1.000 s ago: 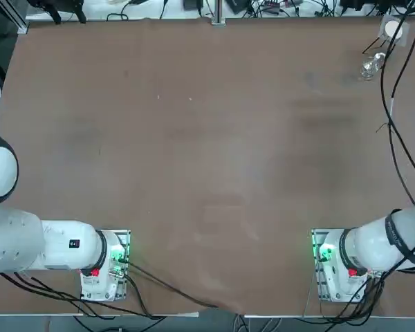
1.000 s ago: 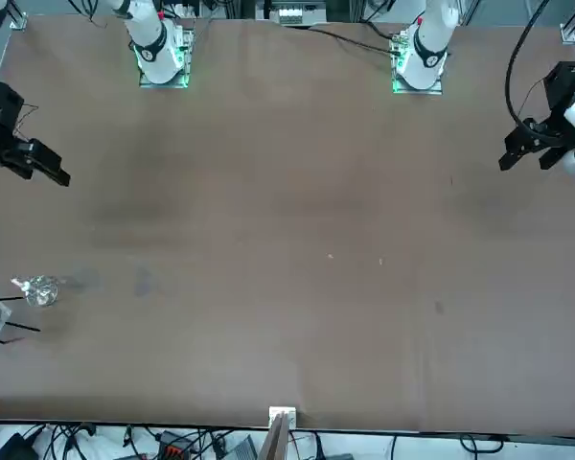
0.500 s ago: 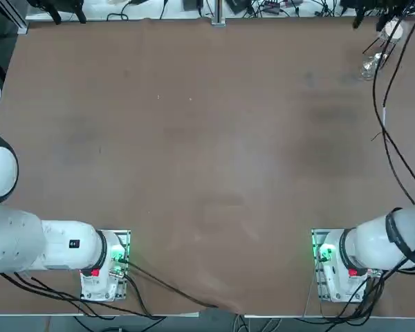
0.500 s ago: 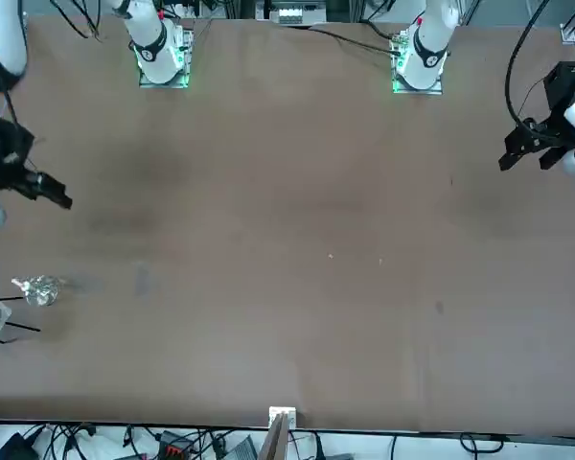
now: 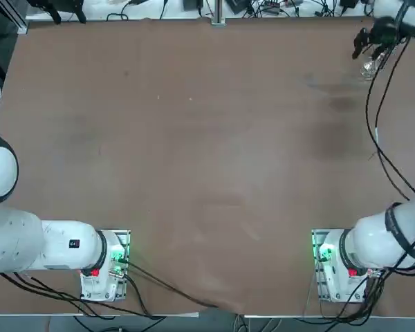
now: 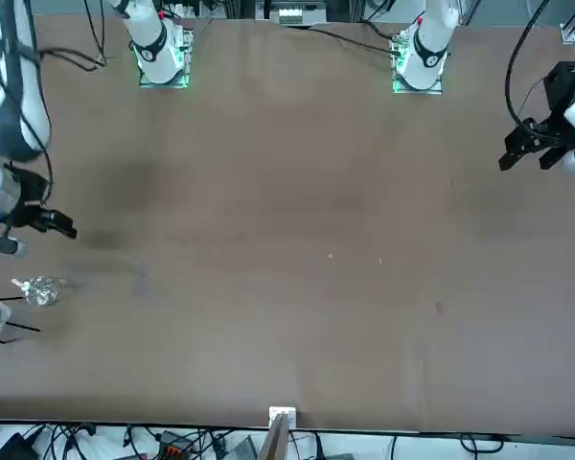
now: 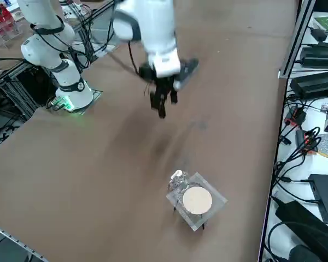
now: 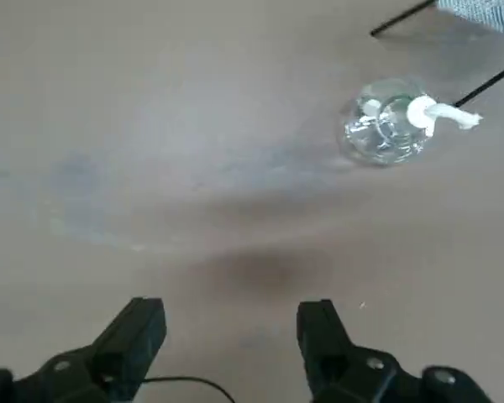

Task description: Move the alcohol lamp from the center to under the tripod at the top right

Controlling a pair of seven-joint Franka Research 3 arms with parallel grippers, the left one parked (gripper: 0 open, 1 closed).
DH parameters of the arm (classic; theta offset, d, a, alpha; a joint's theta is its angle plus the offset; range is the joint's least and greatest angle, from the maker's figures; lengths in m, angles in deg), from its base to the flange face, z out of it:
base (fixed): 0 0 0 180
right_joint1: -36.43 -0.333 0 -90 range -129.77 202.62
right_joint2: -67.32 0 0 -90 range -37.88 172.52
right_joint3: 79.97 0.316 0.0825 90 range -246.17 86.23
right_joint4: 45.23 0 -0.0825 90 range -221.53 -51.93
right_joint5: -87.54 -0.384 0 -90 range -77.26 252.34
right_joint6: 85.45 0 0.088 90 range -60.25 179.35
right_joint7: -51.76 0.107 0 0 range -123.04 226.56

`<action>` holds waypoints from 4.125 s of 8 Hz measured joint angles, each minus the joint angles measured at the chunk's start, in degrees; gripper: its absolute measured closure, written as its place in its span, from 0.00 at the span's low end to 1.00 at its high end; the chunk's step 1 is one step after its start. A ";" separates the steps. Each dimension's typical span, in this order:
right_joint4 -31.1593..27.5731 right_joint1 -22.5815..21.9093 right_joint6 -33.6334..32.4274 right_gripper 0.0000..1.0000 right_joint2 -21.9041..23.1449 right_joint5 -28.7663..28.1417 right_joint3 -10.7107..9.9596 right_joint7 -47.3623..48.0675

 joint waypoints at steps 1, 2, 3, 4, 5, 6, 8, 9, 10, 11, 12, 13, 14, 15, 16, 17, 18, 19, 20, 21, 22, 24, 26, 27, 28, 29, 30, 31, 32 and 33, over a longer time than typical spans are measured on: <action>-1.08 1.45 3.76 0.11 -2.41 0.00 0.00 -0.73; -1.28 2.39 6.34 0.32 -4.68 0.00 0.02 -0.80; -1.27 3.38 8.55 0.50 -6.81 0.00 0.03 -0.80; -1.23 4.56 10.47 0.70 -8.79 0.00 0.02 -0.80; -1.15 5.76 12.33 0.81 -10.65 -0.02 0.01 -0.80; -0.98 6.82 14.34 0.89 -12.34 -0.05 0.01 -0.78; 0.55 9.09 16.85 0.96 -14.72 -0.08 0.00 -0.68; 2.33 9.91 16.98 0.96 -15.74 -0.16 0.01 -0.68; 4.37 10.30 16.98 0.96 -16.86 -0.97 0.02 -0.63; 6.36 10.33 16.98 0.96 -18.10 -2.44 0.05 -0.24; 8.06 10.31 16.98 0.97 -19.31 -3.70 0.17 0.83; 9.03 10.28 16.98 0.97 -20.26 -4.19 0.35 2.76; 9.41 10.25 16.98 0.97 -20.83 -4.26 0.55 4.96; 9.52 10.24 16.98 0.97 -21.11 -4.34 0.70 7.34; 9.58 10.25 16.98 0.97 -21.21 -4.37 0.76 9.70; 9.60 10.24 16.98 0.97 -21.21 -4.38 0.79 11.77; 9.62 10.24 16.99 0.97 -21.21 -4.38 0.80 13.04; 9.64 10.24 16.99 0.97 -21.25 -4.38 0.81 13.81; 9.79 10.24 17.03 0.97 -21.41 -4.39 0.82 14.24; 10.47 10.24 17.07 0.97 -21.76 -4.39 0.82 14.33; 11.39 10.24 17.07 0.97 -22.27 -4.39 0.82 14.33; 12.94 10.24 17.08 0.97 -23.19 -4.39 0.83 14.36; 14.40 10.23 17.08 0.97 -24.15 -4.39 0.88 14.43; 15.41 10.24 17.08 0.97 -24.80 -4.39 0.88 14.44; 16.75 10.25 17.09 0.97 -25.73 -4.39 0.88 14.46; 18.36 10.29 17.10 0.97 -26.82 -4.39 0.87 14.58; 20.16 10.33 17.15 0.97 -28.05 -4.39 0.86 14.90; 22.06 10.40 17.22 0.97 -29.37 -4.39 0.82 15.70; 23.99 10.48 17.37 0.97 -30.67 -4.39 0.78 16.42; 25.63 10.60 17.83 0.97 -31.87 -4.39 0.72 16.71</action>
